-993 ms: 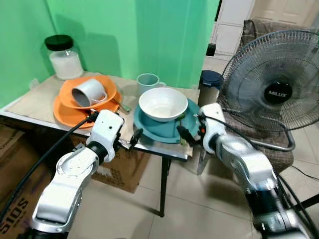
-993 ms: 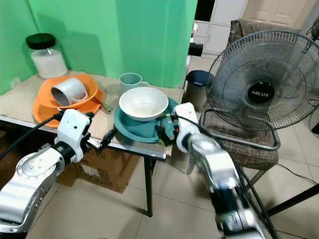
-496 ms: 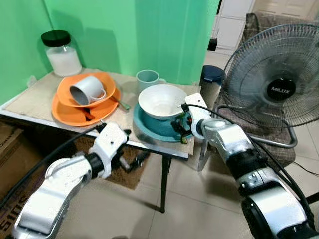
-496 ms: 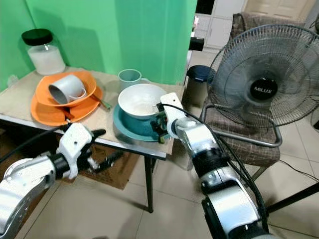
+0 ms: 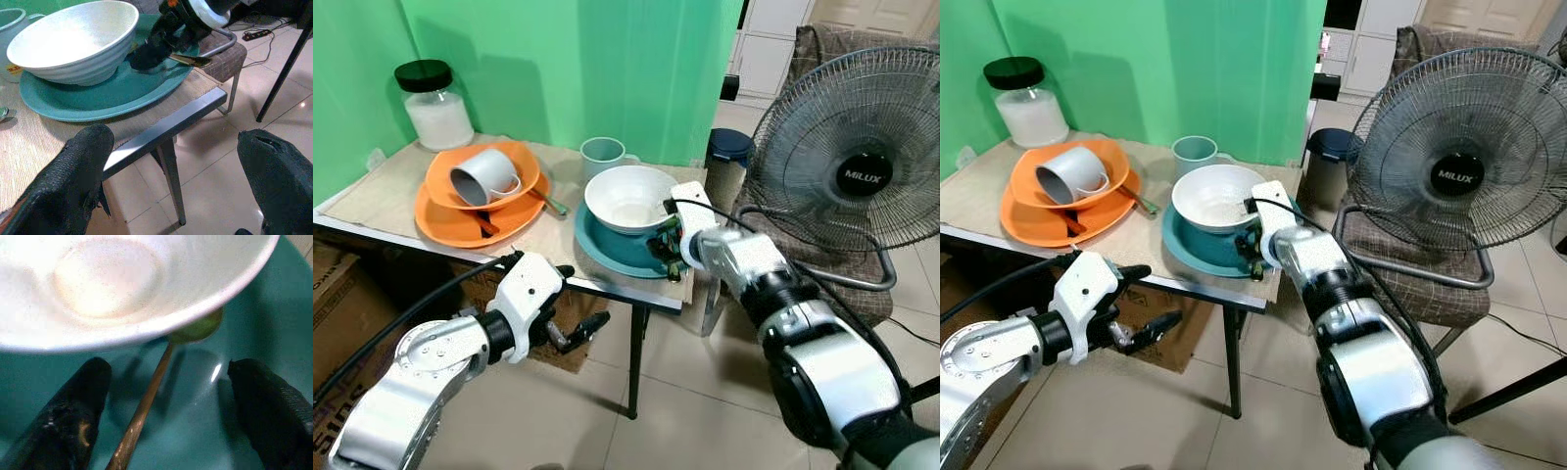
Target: Setting the table
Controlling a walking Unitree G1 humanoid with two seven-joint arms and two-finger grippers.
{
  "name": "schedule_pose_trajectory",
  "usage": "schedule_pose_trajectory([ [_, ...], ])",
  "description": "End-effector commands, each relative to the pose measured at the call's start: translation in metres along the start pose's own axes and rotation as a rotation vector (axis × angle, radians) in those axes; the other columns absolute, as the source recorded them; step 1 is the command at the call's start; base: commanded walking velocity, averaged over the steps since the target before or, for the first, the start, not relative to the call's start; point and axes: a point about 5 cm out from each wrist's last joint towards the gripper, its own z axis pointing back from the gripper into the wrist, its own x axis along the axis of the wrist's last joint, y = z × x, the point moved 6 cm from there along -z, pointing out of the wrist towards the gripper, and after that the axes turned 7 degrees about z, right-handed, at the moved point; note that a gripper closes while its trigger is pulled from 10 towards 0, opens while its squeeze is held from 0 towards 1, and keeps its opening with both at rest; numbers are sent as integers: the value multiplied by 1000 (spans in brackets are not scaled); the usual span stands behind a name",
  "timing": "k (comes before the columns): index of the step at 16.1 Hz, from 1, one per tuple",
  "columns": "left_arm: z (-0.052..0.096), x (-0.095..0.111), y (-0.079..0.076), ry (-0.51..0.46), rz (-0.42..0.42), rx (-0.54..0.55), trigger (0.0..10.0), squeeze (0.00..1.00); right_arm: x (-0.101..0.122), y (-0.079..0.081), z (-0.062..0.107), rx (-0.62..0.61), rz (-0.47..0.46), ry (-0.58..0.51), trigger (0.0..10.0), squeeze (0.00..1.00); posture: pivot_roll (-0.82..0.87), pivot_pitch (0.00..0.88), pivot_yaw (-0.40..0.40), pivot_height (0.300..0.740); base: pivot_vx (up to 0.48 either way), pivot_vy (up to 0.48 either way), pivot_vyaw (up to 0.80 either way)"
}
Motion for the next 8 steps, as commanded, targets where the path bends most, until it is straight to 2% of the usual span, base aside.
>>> schedule_pose_trajectory([
  [1,2,1,-3,2,-5,-10,10000,0,5,0,1,8,-29,-5,0,0,72,0,-28,740,0,0,0],
  [4,1,0,-3,6,-2,-15,10000,0,6,-2,1,11,-65,14,0,0,70,0,-29,740,0,0,0],
  [8,0,1,-5,5,-2,-21,10000,0,6,-1,2,23,-59,49,0,0,64,0,-28,740,0,0,0],
])
